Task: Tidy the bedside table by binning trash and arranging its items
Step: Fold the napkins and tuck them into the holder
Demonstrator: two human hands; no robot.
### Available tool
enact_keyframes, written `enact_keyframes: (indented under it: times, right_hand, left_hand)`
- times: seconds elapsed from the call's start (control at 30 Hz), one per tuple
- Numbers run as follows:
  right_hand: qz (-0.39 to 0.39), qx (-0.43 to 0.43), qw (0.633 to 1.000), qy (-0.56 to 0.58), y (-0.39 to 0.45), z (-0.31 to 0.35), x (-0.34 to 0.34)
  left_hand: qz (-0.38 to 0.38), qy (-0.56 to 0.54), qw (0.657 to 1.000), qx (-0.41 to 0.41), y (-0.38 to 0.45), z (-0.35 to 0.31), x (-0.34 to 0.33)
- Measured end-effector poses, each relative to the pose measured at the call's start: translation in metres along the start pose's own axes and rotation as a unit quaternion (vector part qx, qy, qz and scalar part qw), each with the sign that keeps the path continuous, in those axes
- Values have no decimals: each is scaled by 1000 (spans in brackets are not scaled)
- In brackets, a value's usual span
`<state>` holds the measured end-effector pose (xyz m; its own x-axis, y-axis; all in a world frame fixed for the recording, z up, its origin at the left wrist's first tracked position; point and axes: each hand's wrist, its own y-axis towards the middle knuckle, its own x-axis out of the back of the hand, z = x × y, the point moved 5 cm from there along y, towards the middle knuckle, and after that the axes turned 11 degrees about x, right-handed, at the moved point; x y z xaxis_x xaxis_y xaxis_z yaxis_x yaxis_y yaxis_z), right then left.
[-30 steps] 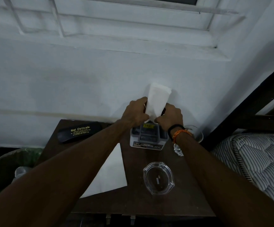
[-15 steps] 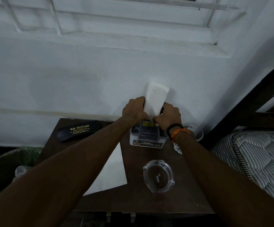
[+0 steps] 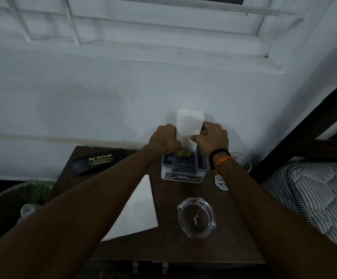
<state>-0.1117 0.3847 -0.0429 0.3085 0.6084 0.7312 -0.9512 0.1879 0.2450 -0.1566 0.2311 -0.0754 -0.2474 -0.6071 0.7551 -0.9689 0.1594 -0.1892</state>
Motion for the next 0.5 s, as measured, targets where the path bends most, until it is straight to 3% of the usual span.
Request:
enact_keyframes:
  times: [0.2, 0.4, 0.5]
  right_hand:
    - [26, 0, 999, -40, -6, -6, -9]
    - [-6, 17, 999, -26, -6, -3, -7]
    - [18, 9, 998, -54, -7, -7, -12]
  left_hand:
    - [-38, -40, 997, -56, -7, -9, 11]
    - [-34, -14, 997, -73, -7, -12, 12]
    - [-23, 22, 997, -72, -9, -11, 5]
